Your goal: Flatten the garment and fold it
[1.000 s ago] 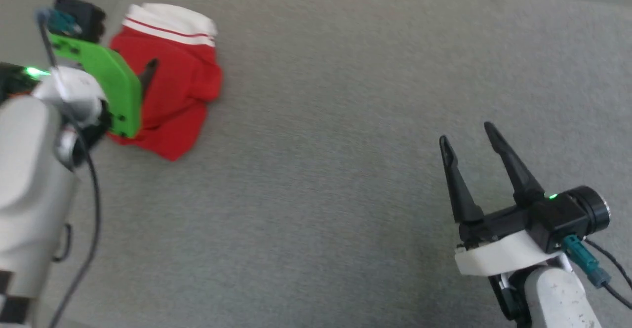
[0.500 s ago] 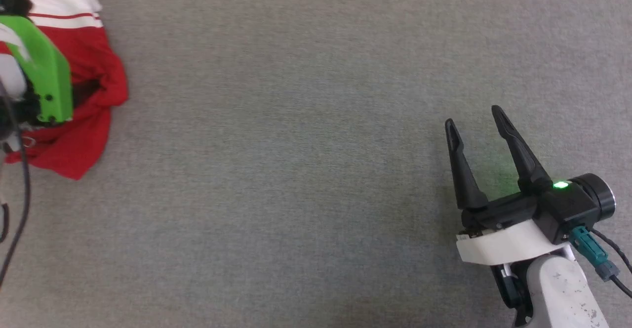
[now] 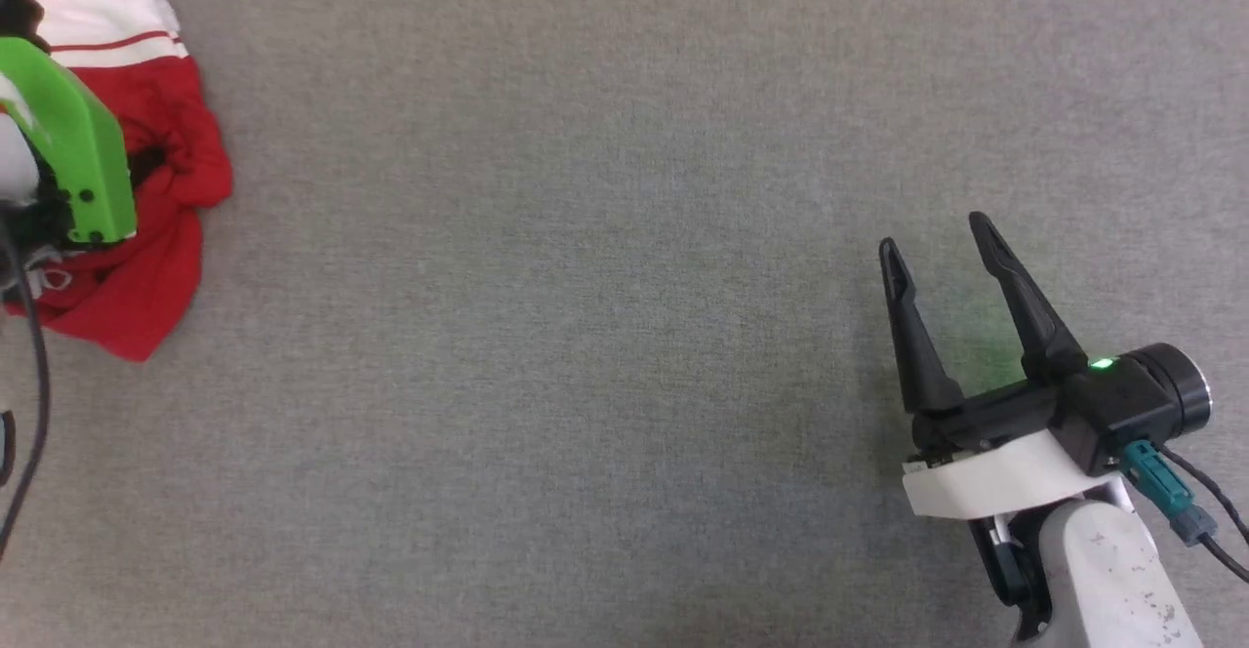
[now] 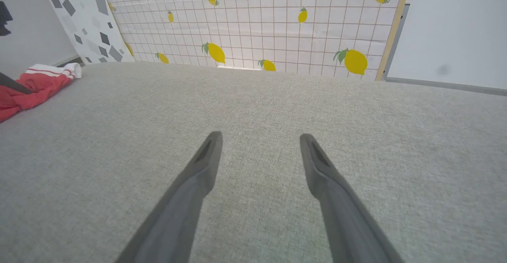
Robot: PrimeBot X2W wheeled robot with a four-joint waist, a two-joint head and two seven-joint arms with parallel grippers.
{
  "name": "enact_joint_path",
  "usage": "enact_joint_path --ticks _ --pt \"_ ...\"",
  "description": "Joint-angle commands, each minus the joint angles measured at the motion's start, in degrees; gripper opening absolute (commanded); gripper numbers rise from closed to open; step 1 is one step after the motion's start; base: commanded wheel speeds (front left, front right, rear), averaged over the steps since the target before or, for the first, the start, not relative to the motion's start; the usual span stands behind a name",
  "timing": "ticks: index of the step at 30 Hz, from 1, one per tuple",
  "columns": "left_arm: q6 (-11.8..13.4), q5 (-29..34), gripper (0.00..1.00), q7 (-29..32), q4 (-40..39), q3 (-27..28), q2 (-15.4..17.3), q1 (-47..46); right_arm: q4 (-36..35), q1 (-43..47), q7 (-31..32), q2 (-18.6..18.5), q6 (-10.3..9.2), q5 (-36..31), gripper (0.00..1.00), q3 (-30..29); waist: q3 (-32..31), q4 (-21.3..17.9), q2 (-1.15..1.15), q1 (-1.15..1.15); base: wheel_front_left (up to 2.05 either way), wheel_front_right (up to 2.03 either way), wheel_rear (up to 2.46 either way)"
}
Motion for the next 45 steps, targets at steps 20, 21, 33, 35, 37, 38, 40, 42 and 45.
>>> enact_joint_path --ticks 20,21,33,35,37,38,40,42,45 --pt "0.79 8.5 0.0 -41.35 -16.17 -1.28 -3.11 -0.73 2.37 6.06 -0.53 -0.01 -0.1 1.53 1.0 -2.48 -22.45 0.37 0.0 0.0 0.0 0.0 0.0" --pt "0.93 9.15 0.0 -41.65 -17.42 -2.11 -3.76 -0.3 2.34 6.18 -0.51 -0.01 -0.1 1.65 1.0 -2.61 -22.84 0.1 0.0 0.0 0.0 0.0 0.0" --pt "3.39 16.01 0.0 -41.13 -23.13 -17.89 -16.47 10.49 1.5 6.21 -0.41 -0.01 -0.1 3.09 1.0 -3.85 -22.6 -8.53 0.0 0.0 0.0 0.0 0.0" --pt "3.38 16.19 0.0 -41.79 -20.96 -20.48 -19.45 12.99 1.21 6.05 -0.42 -0.01 -0.1 3.32 1.0 -4.58 -22.07 -10.24 0.0 0.0 0.0 0.0 0.0" --pt "3.14 16.2 0.0 -42.23 -18.29 -23.15 -22.59 15.36 0.93 5.97 -0.43 -0.01 -0.1 3.53 1.0 -5.31 -21.55 -11.81 0.0 0.0 0.0 0.0 0.0" --pt "3.02 16.18 0.0 -42.5 -16.63 -24.45 -24.21 16.56 0.82 5.9 -0.43 -0.01 -0.1 3.65 1.0 -5.66 -21.28 -12.59 0.0 0.0 0.0 0.0 0.0" --pt "2.83 16.57 1.0 -43.24 -13.71 -26.63 -26.7 18.26 0.86 5.87 -0.45 -0.01 -0.1 3.81 1.0 -6.03 -20.98 -13.75 0.0 0.0 0.0 0.0 0.0" --pt "2.59 16.85 1.0 -44.43 -11.53 -28.17 -28.77 19.4 0.97 5.98 -0.47 -0.01 -0.1 3.95 1.0 -6.22 -20.92 -14.38 0.0 0.0 0.0 0.0 0.0" --pt "2.3 16.68 1.0 -46.93 -9.8 -28.84 -30.72 20.26 1.24 6.51 -0.51 -0.01 -0.1 3.97 1.0 -6.61 -21.45 -14.35 0.0 0.0 0.0 0.0 0.0"
